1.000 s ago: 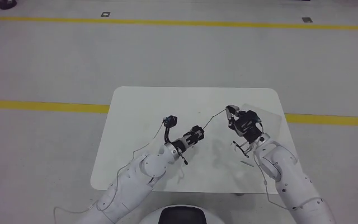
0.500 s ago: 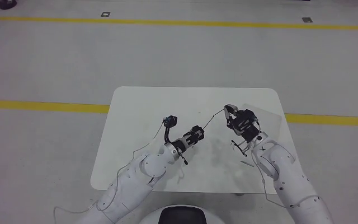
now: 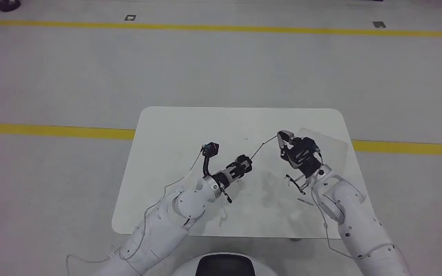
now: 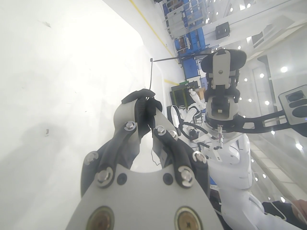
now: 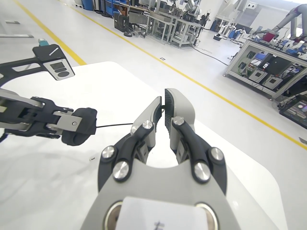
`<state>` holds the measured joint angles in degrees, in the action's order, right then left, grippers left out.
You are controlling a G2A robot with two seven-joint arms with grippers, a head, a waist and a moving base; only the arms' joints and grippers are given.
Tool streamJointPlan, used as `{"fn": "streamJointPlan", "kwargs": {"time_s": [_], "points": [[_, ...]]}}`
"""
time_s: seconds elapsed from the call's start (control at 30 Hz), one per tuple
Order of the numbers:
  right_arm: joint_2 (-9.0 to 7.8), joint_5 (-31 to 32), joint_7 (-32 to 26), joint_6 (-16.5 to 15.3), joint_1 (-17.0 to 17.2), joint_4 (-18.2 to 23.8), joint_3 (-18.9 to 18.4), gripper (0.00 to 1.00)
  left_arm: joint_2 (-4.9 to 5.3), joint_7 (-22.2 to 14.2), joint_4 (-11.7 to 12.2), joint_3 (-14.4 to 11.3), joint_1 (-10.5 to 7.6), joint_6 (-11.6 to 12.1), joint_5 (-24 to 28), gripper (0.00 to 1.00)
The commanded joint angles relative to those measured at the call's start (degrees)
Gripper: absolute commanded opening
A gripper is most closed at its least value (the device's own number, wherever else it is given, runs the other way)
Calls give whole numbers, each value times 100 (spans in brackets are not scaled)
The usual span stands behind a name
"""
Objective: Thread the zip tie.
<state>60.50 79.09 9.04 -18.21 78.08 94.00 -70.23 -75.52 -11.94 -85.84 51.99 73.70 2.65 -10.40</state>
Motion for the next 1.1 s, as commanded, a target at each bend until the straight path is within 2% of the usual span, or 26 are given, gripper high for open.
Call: {"fn": "streamJointPlan", "kwargs": {"time_s": [0.0,0.2,0.57,0.8,1.07], "points": [[8,1,-8,2,-4,3,5,0,0,0,0,0,0,0,0,0],[50,72,-122,99,-53,-23,87,0,0,0,0,0,0,0,0,0],[110,87,-234,59,-173,-144,160,0,0,0,0,0,0,0,0,0],[174,99,-485,184,-342,-303,279,0,0,0,0,0,0,0,0,0],[209,263,-464,130,-396,-396,342,0,0,0,0,0,0,0,0,0]]}}
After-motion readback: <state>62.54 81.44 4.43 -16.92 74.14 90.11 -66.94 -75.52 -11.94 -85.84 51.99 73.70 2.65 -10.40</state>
